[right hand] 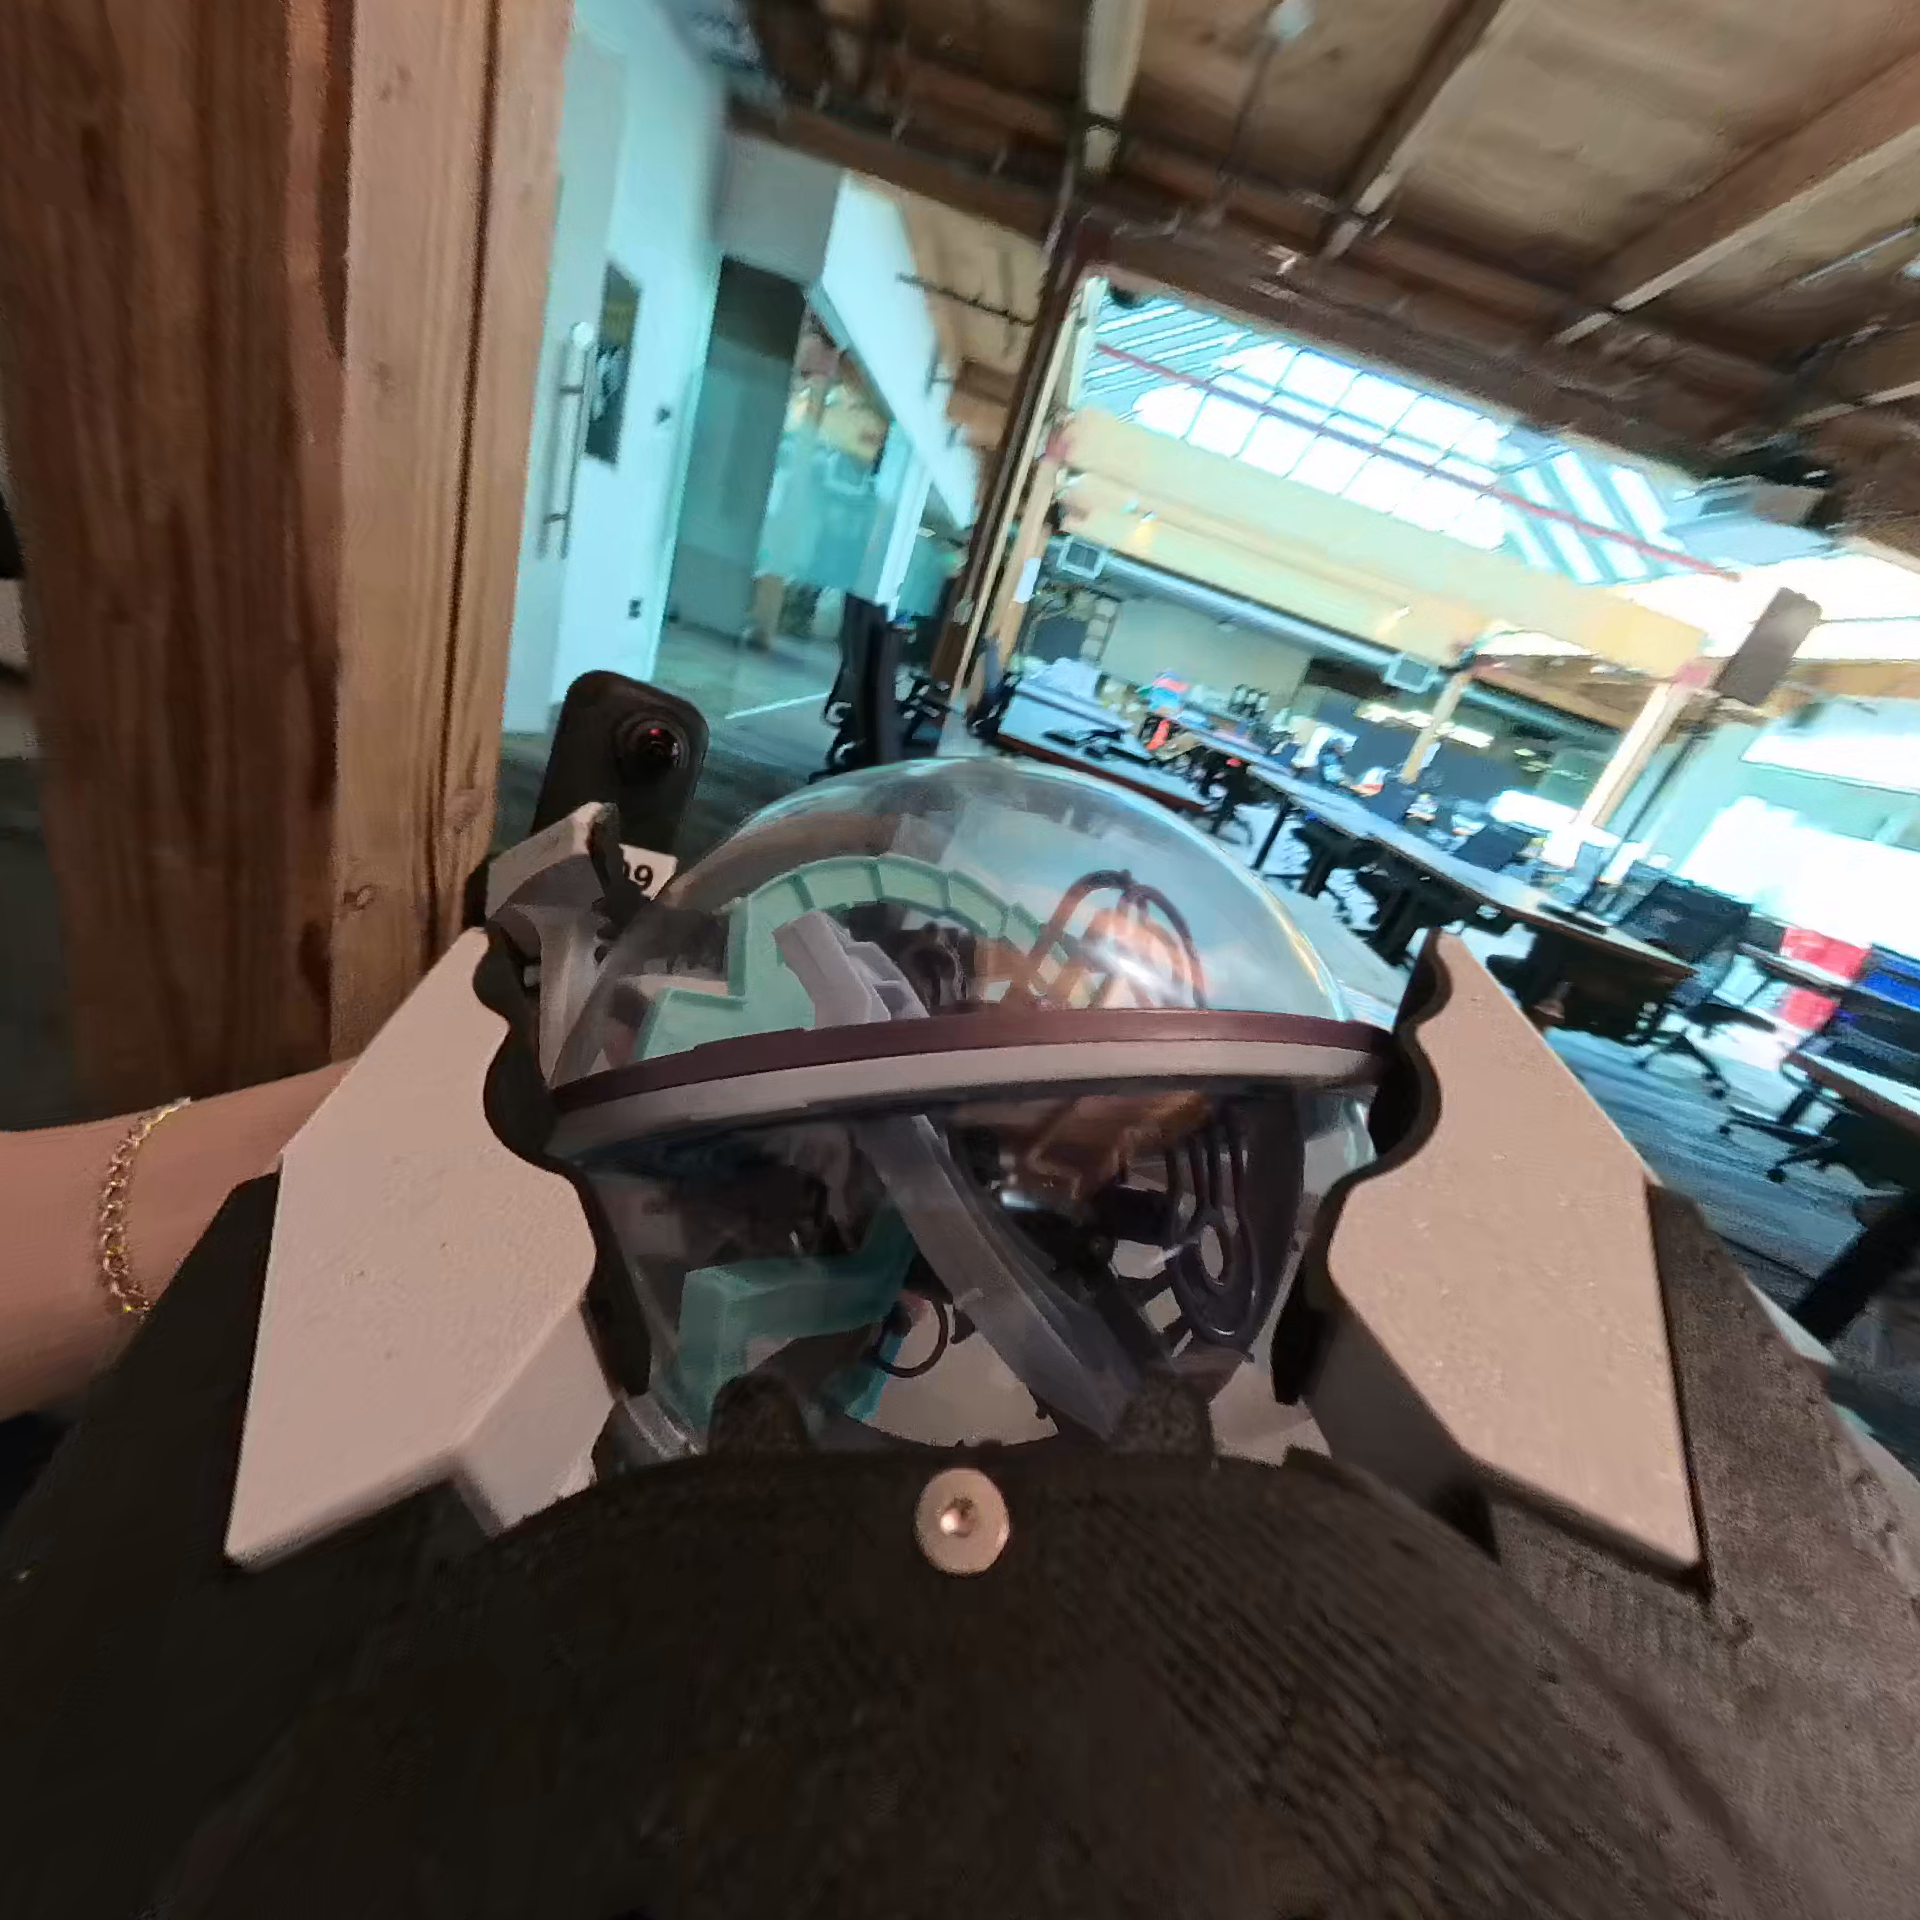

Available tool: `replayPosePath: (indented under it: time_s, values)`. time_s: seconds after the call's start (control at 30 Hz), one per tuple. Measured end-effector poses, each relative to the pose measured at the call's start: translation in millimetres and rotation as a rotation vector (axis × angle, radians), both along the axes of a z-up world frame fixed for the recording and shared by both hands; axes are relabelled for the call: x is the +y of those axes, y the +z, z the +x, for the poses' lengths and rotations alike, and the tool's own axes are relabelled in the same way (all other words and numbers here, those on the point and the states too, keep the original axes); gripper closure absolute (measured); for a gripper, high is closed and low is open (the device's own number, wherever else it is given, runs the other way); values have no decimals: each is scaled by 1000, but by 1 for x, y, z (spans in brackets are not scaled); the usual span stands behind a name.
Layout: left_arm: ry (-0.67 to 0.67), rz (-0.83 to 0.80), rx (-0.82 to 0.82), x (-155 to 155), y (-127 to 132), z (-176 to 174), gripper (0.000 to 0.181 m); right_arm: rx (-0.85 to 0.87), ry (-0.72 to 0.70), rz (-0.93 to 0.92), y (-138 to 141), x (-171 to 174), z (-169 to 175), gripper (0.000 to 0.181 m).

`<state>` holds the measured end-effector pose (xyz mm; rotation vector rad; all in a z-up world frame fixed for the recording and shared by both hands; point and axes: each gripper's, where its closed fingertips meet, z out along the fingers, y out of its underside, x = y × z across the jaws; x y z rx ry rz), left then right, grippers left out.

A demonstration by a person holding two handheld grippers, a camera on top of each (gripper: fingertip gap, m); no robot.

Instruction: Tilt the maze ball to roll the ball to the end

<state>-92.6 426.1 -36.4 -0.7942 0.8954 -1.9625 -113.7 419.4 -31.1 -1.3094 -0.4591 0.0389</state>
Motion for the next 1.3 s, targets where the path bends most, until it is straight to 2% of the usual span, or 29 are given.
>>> replayPosePath:
  time_s: [0.17,0.3,0.37,0.43,0.53,0.6,0.7,0.83,1.0,1.1,1.3]
  values:
    - [-22,48,34,-21,-22,21,24,41,-15,67,-20,-22,21,23]
    - [16,92,66,-21,-28,37,25,87,19,124,-28,-24,38,23]
    - [24,160,77,-14,-16,52,24,98,26,168,-17,-17,54,23]
    - [16,247,54,-4,8,75,24,81,14,243,4,-6,76,23]
    - [-52,348,24,21,43,125,24,36,-51,348,39,19,124,23]
    - [-113,385,16,39,57,165,24,26,-114,383,53,39,163,23]
    - [-187,395,5,60,65,222,24,10,-188,395,62,61,219,24]
    - [-211,330,-42,74,67,267,24,29,-232,425,65,70,268,24]
    - [-227,298,-59,84,56,287,24,5,-255,392,53,81,288,23]
    - [-191,302,-48,83,65,291,24,14,-220,391,62,81,292,23]
    - [-148,392,-62,66,77,277,24,-31,-149,407,74,66,279,24]
